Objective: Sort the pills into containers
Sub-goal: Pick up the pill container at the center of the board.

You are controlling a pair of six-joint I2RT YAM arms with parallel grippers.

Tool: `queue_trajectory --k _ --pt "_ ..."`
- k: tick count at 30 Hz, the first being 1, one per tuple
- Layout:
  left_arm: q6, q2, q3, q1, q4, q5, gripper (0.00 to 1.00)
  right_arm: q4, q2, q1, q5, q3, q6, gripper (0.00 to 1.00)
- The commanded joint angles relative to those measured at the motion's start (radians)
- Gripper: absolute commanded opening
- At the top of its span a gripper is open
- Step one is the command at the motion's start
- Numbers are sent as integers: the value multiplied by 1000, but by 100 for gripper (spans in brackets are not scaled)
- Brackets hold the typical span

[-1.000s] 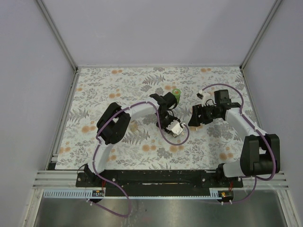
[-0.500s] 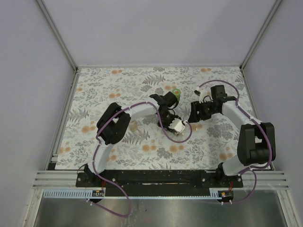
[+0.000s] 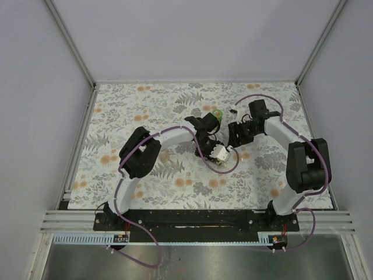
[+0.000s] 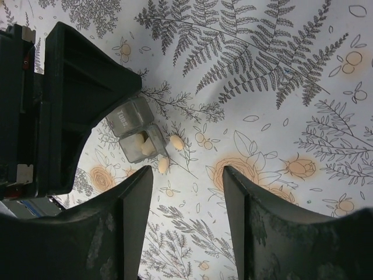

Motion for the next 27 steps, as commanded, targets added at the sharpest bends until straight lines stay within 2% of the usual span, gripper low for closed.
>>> queue_trajectory --k 1,14,27 --pt "-22 4 9 -5 0 -34 42 -41 25 27 11 57 -52 59" --pt "-51 4 10 -5 7 -34 42 -81 81 61 -6 88 -92 54" --pt "-186 -22 -28 -5 86 -86 40 -26 85 62 -26 77 26 50"
